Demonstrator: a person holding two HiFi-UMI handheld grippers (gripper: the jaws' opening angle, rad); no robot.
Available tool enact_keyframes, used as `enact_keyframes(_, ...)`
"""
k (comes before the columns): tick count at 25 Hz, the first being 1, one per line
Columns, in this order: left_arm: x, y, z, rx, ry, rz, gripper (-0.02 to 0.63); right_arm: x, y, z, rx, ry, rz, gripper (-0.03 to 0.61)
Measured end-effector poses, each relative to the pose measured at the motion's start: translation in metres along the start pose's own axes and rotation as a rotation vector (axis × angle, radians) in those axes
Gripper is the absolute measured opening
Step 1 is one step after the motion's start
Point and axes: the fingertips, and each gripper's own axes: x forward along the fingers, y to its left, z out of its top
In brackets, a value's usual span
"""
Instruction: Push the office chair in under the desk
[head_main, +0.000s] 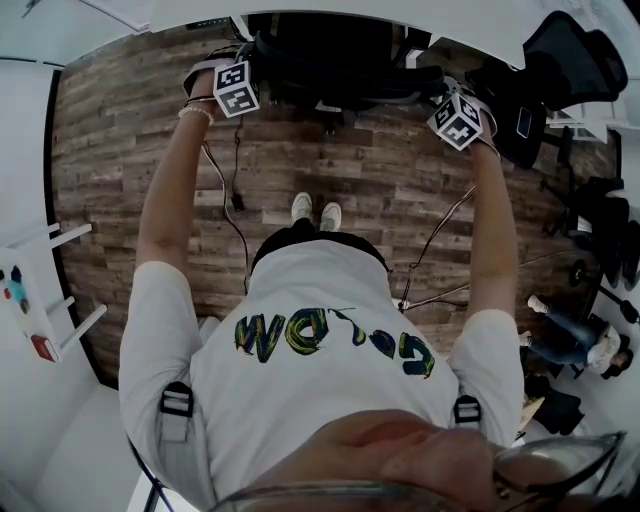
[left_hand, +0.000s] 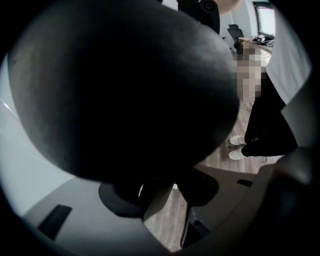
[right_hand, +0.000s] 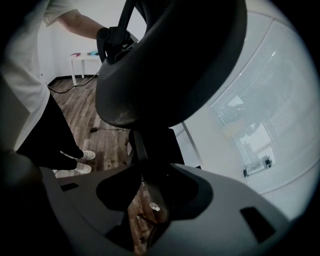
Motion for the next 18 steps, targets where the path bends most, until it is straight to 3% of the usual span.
enact_keyframes(18, 0.036, 0.053, 0.000, -0.027, 0.017, -0.011, 0.202, 0.035, -0.068, 0.002, -0.031, 0.025, 0.003, 0.175)
